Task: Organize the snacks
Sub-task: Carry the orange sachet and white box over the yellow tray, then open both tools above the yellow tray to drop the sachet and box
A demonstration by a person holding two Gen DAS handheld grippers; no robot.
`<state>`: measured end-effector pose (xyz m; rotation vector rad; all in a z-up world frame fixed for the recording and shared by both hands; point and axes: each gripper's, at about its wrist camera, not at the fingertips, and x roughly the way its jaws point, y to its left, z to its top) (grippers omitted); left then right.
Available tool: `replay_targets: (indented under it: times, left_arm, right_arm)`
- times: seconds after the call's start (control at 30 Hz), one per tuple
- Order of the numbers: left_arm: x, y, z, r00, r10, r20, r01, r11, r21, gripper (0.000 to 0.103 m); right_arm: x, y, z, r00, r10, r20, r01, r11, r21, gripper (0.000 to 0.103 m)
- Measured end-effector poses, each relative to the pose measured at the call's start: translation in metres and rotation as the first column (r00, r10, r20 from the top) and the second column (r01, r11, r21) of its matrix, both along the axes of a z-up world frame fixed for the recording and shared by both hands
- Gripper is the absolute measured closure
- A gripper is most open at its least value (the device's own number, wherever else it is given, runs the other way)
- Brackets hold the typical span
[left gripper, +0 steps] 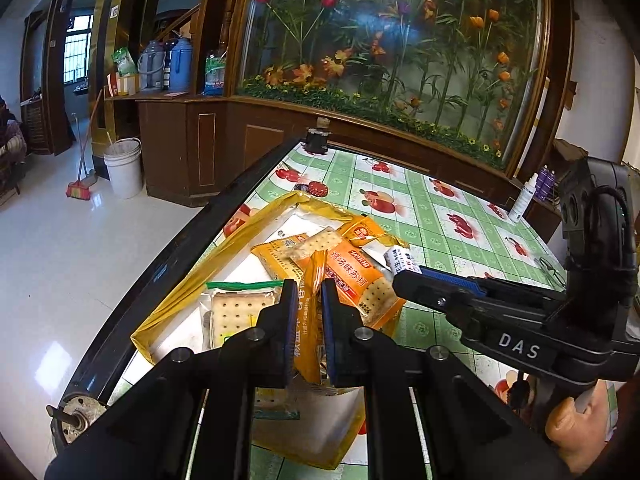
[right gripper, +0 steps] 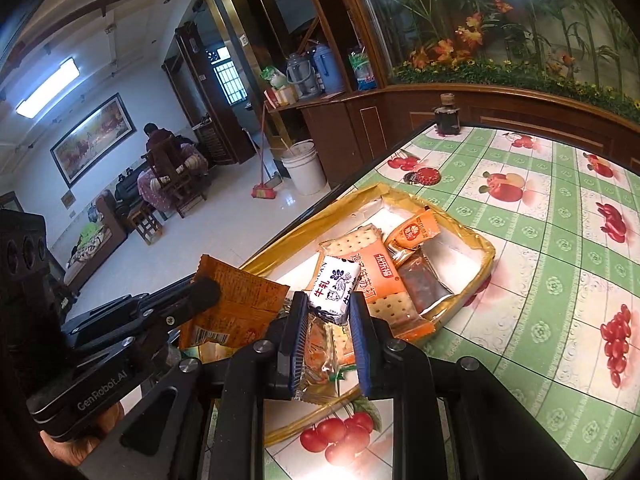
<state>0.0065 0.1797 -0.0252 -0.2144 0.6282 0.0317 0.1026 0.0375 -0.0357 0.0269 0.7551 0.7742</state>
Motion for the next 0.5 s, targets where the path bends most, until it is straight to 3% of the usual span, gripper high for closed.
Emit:
replay_targets:
  times: [0.5]
  left_arm:
    - [0.005,0.001,-0.003,1.0,-0.002,-0.015,0.002,1.0,0.005,0.093]
  right_arm:
    - [0.022,0.019,-0.01,1.0,-0.004,-0.012,0.004,1.0,-0.024,0.082]
